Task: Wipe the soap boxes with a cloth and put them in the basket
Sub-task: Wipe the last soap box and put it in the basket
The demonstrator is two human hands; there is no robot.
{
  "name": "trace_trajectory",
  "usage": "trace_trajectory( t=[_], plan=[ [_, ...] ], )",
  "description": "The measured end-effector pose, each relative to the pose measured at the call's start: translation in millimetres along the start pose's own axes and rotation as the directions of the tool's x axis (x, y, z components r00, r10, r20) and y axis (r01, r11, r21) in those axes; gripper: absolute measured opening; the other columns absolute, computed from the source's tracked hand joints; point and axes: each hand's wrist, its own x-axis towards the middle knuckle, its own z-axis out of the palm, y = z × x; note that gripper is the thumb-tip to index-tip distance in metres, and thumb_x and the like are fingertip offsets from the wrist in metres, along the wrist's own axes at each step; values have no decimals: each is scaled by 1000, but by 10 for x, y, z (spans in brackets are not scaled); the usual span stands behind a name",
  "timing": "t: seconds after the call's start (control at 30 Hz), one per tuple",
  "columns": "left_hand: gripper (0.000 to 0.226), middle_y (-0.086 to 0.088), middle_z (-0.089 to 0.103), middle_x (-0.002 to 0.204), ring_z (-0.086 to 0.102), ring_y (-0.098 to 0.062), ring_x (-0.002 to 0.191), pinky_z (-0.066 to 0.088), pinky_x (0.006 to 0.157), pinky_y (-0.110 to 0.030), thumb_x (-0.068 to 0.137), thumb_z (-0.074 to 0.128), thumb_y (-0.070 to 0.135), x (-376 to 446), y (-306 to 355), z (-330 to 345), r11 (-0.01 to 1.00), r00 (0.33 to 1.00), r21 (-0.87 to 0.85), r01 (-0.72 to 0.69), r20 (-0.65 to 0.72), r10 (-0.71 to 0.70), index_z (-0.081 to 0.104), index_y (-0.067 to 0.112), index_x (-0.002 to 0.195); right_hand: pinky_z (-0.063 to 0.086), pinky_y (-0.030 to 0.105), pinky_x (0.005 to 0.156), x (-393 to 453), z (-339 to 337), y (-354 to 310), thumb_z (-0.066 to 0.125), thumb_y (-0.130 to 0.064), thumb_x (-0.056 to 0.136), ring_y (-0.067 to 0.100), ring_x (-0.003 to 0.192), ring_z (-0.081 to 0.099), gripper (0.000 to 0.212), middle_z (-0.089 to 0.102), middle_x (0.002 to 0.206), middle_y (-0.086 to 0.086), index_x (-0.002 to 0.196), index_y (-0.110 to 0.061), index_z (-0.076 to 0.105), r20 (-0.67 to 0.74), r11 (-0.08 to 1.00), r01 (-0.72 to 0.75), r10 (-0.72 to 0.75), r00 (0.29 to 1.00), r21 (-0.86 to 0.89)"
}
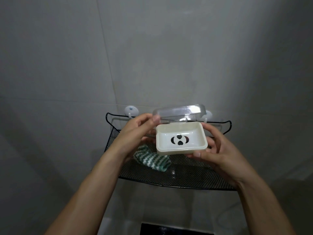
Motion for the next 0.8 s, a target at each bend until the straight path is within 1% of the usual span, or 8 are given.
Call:
trace_trajectory(
  t=[0.17, 0.27, 0.4, 0.57, 0.63, 0.7, 0.73, 0.8],
  plan=[
    [52, 2, 71, 83, 68, -11, 74, 53, 57, -25, 73, 61, 76, 93, 106, 37, 993, 992, 42, 110, -63, -107, 69, 25, 79, 58, 53, 84, -9, 51, 5, 77, -8, 73, 41, 115, 64, 74, 64, 131, 17, 140, -19, 49, 34, 989, -75, 72, 997, 127],
    [61, 0, 67, 75, 62, -12, 60, 51, 50, -26, 80, 53, 77, 149, 188, 49, 981, 978, 49, 190, -92, -185, 63, 17, 79, 59, 50, 79, -9, 82, -4, 68, -6, 83, 41, 110, 67, 56, 66, 126, 19, 135, -20, 54, -11, 986, -84, 87, 996, 142],
    [66, -4, 62, 62, 57, -16, 48, 49, 45, -25, 89, 43, 72, 225, 241, 44, 952, 949, 35, 305, -100, -300, 60, 10, 74, 60, 48, 77, -17, 85, -17, 61, -2, 82, 41, 107, 68, 54, 68, 123, 19, 133, -21, 54, -24, 986, -99, 103, 994, 135],
    [62, -9, 66, 66, 63, -19, 53, 53, 47, -28, 100, 35, 58, 282, 161, 33, 943, 942, 3, 334, -32, -333, 65, 5, 86, 61, 47, 73, -48, 26, -54, 63, -1, 76, 44, 99, 70, 53, 70, 115, 24, 125, -23, 59, -73, 984, -116, 126, 989, 138],
    [43, -12, 69, 79, 65, -23, 65, 57, 58, -34, 104, 44, 38, 299, 79, -25, 945, 962, 181, 272, -78, -262, 67, 2, 96, 60, 47, 72, -65, -24, -78, 63, 0, 75, 45, 97, 70, 54, 70, 113, 26, 125, -22, 59, -122, 982, -101, 121, 985, 160],
    [17, -5, 73, 94, 68, -20, 84, 57, 78, -37, 97, 61, 21, 302, -10, -134, 771, 988, 625, 125, -9, -152, 71, 10, 103, 60, 48, 72, -87, -71, -104, 62, 1, 76, 47, 97, 70, 55, 69, 114, 25, 127, -20, 58, -161, 981, -86, 114, 980, 173],
    [16, 0, 73, 101, 67, -16, 92, 55, 86, -35, 91, 68, 16, 298, -40, -160, 610, 980, 790, 52, 77, -183, 73, 16, 106, 60, 48, 72, -92, -89, -117, 62, 0, 76, 47, 98, 70, 55, 70, 114, 24, 127, -20, 58, -172, 982, -79, 109, 979, 174],
    [34, 7, 70, 111, 63, -10, 100, 51, 89, -29, 81, 77, 13, 280, -138, -162, 381, 920, 924, -32, 176, -350, 72, 25, 113, 60, 49, 73, -102, -106, -133, 62, -1, 76, 47, 98, 70, 53, 71, 112, 24, 126, -20, 59, -184, 982, -66, 98, 978, 178]
  ],
)
